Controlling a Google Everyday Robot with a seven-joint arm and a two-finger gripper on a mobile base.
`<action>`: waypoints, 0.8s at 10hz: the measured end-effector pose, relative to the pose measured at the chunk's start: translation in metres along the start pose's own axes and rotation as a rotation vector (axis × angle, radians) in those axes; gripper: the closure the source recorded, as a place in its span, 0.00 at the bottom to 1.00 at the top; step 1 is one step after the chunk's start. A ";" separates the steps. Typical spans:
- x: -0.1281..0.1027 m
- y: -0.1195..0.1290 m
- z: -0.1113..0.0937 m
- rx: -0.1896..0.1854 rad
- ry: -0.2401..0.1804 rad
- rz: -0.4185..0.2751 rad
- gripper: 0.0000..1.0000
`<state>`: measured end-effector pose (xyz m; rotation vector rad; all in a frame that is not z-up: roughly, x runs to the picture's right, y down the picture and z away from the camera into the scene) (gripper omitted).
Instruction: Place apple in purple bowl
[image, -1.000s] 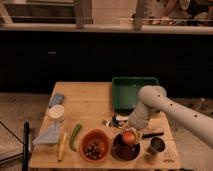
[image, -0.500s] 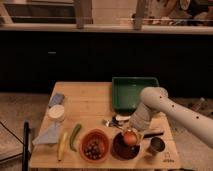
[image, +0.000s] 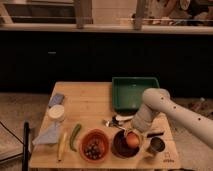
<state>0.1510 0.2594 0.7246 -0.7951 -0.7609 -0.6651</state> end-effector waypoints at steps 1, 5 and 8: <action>-0.002 -0.003 0.000 0.001 0.002 -0.006 0.21; -0.014 -0.012 -0.005 0.003 0.019 -0.036 0.20; -0.019 -0.015 -0.013 0.010 0.039 -0.043 0.20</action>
